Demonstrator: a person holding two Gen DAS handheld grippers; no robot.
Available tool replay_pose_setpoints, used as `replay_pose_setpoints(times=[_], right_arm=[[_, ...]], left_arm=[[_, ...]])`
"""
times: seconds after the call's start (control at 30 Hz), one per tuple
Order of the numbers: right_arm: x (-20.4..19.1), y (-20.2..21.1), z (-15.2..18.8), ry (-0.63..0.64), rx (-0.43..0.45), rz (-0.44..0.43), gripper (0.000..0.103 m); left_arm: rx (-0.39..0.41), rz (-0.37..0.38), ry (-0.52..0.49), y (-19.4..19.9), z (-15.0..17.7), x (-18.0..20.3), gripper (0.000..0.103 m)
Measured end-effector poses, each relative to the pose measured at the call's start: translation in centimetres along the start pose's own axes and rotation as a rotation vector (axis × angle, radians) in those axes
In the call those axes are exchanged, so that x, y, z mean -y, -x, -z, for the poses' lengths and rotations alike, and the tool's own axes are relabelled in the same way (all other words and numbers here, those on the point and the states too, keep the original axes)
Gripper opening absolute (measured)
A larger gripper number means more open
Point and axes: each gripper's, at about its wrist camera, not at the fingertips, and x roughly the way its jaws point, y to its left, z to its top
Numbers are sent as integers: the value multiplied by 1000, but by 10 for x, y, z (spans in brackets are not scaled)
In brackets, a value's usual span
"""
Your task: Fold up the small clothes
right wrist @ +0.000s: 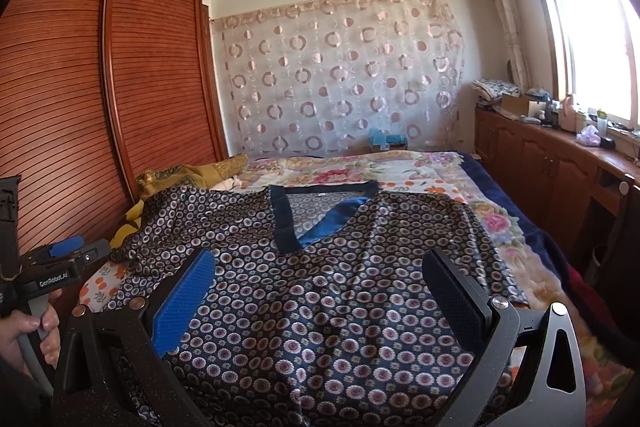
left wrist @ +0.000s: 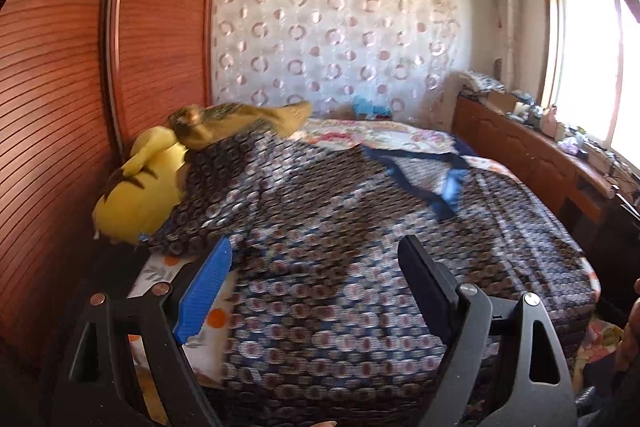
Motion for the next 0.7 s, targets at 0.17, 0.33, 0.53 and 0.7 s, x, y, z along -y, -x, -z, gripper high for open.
replay_pose_setpoints(times=[0.17, 0.33, 0.53, 0.7], right_arm=[[-13, -24, 2, 38, -36, -45, 103], [-27, -48, 0, 79, -69, -97, 103], [-44, -88, -5, 105, -121, -175, 103], [-61, -117, -9, 168, -126, -244, 102]], left_arm=[[-31, -49, 17, -11, 6, -26, 86], [-56, -72, 41, -20, 11, -52, 86], [-80, -83, 47, -32, 20, -83, 86], [-102, -69, 40, -42, 16, -102, 86]])
